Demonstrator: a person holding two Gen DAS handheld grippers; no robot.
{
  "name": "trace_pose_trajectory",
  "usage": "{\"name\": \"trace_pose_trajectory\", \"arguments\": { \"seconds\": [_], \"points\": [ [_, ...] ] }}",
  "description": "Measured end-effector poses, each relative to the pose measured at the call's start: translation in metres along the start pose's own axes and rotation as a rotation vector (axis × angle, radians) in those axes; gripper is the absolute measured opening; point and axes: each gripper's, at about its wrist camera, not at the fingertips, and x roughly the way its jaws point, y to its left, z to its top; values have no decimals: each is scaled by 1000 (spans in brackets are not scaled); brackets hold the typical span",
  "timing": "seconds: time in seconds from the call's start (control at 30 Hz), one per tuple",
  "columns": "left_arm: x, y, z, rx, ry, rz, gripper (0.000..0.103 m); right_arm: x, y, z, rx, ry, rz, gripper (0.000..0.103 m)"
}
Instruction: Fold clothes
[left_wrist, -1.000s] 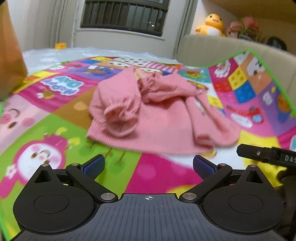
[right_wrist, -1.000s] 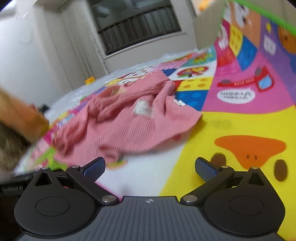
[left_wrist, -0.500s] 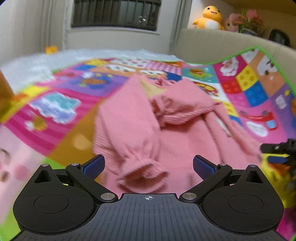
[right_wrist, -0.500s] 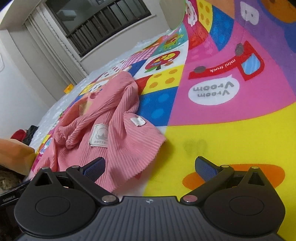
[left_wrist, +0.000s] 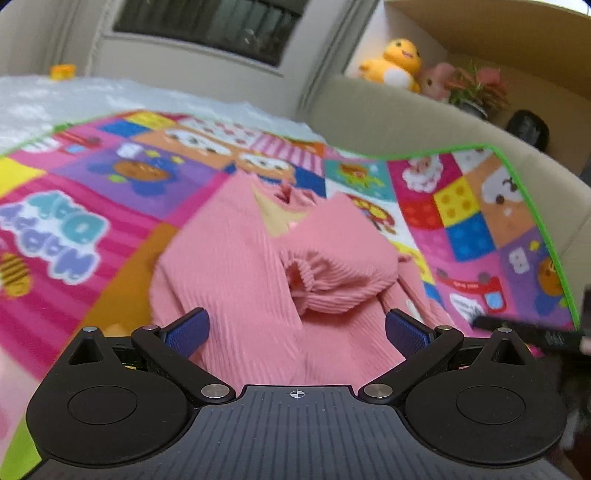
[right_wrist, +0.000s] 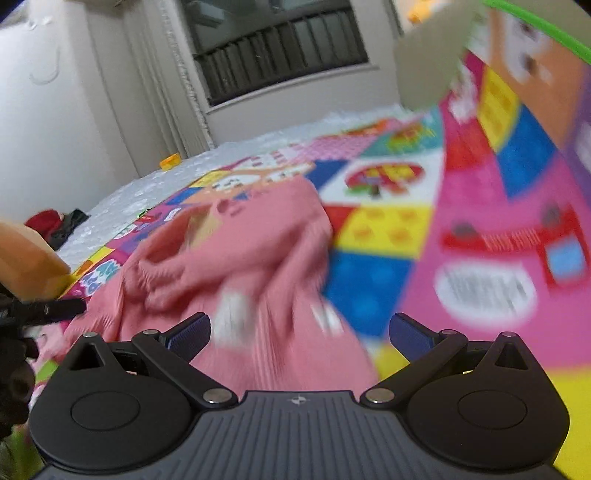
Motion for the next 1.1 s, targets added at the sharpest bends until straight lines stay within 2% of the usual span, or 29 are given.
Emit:
{"name": "trace_pose_trajectory", "arguments": {
  "seconds": [0.17, 0.3, 0.37, 0.4, 0.43, 0.47, 0.5, 0.57, 0.67, 0.77, 0.93, 1.0, 1.03, 1.07, 1.1],
  "points": [
    [23, 7, 9, 31, -6, 153, 103, 64, 6, 38, 29, 11, -27, 99],
    [41, 15, 15, 68, 52, 146, 103, 109, -3, 53, 105, 76, -14, 99],
    [51, 18, 14, 72, 96, 121, 103, 123, -5, 50, 125, 115, 17, 91],
    [55, 19, 14, 72, 115, 115, 103, 127, -3, 48, 113, 126, 35, 90],
    [57, 19, 12, 79, 120, 116, 103, 126, 2, 44, 71, 123, 49, 84],
    [57, 18, 10, 89, 118, 116, 102, 125, 6, 41, 35, 123, 67, 73],
    [55, 17, 8, 91, 114, 110, 101, 122, 9, 37, 13, 128, 88, 68],
    [50, 14, 4, 85, 108, 99, 85, 116, 13, 31, -12, 140, 117, 48],
    [40, 8, -2, 67, 112, 51, 74, 102, 17, 23, -28, 166, 146, 37],
    [25, -6, -16, 73, 137, -7, 74, 82, 21, 12, -50, 189, 171, 36],
    [-13, -33, -56, 164, 170, -41, 75, 28, 19, -17, -108, 208, 181, 36],
    [-35, -37, -65, 170, 164, -35, 81, 7, 20, -28, -162, 194, 150, 36],
    [-45, -39, -69, 173, 161, -32, 87, -4, 20, -32, -187, 180, 127, 38],
    [-56, -40, -71, 178, 153, -25, 94, -15, 21, -35, -208, 160, 105, 43],
    [-67, -41, -72, 183, 144, -18, 96, -25, 21, -38, -226, 135, 85, 45]
  ]
}}
